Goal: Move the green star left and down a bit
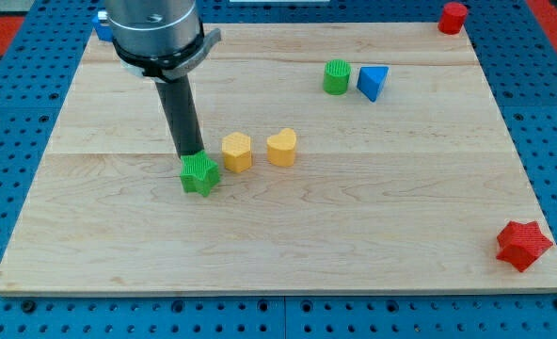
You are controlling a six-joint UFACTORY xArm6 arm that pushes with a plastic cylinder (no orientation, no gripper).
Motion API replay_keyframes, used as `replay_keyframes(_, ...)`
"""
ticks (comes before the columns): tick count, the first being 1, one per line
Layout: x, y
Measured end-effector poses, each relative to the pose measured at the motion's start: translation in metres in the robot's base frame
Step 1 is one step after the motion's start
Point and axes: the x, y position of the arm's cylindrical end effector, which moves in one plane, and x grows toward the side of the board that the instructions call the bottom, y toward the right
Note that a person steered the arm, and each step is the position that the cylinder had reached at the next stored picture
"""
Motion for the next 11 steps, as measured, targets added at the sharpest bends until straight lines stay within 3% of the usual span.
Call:
replay_keyframes(4, 0.023, 0.056)
replay_keyframes(6, 0.039, -0.021)
replay_keyframes(9, 0.050, -0.006)
replay_keyframes(11, 0.066, -0.064)
